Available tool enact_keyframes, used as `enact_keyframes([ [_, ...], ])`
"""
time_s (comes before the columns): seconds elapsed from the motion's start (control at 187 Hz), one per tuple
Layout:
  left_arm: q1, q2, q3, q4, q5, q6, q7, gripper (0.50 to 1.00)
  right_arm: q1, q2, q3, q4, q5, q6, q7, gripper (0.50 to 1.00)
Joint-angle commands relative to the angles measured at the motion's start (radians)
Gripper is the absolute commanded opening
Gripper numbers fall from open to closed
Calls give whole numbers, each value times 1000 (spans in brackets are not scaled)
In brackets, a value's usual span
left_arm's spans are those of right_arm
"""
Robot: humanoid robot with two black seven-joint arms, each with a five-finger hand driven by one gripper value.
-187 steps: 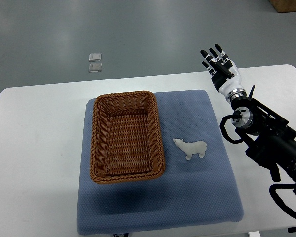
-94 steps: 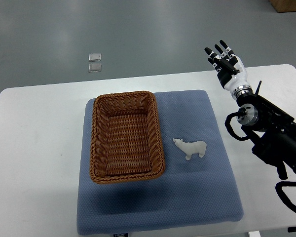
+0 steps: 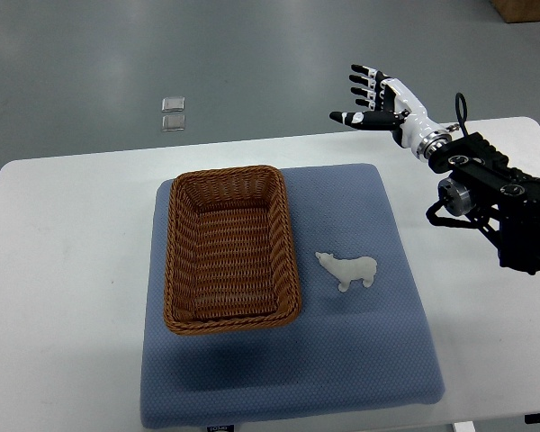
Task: Place white bear in brown basket with right hand
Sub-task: 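Swing the right hand over the cushion toward the white bear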
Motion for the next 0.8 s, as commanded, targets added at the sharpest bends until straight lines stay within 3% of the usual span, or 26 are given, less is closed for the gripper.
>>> enact_keyframes([
  [0.0, 0, 0, 0, -1, 0, 0, 0, 1000, 44, -32, -134, 1, -72, 3, -35, 921],
  [0.251, 0, 0, -2, -1, 0, 0, 0, 1000, 199, -127, -442, 57, -346, 12, -43, 921],
  [0.48, 0, 0, 0, -1, 0, 0, 0, 1000, 401, -240, -689, 260, -490, 135, -26, 921],
  [0.528, 0, 0, 0, -1, 0, 0, 0, 1000, 402, -240, -689, 261, -490, 135, -26, 921],
  [0.534, 0, 0, 0, -1, 0, 0, 0, 1000, 443, -275, -729, 324, -537, 179, -12, 921],
  [0.555, 0, 0, 0, -1, 0, 0, 0, 1000, 457, -289, -740, 348, -558, 201, -6, 921],
  [0.795, 0, 0, 0, -1, 0, 0, 0, 1000, 561, -378, -746, 492, -616, 429, 11, 921],
])
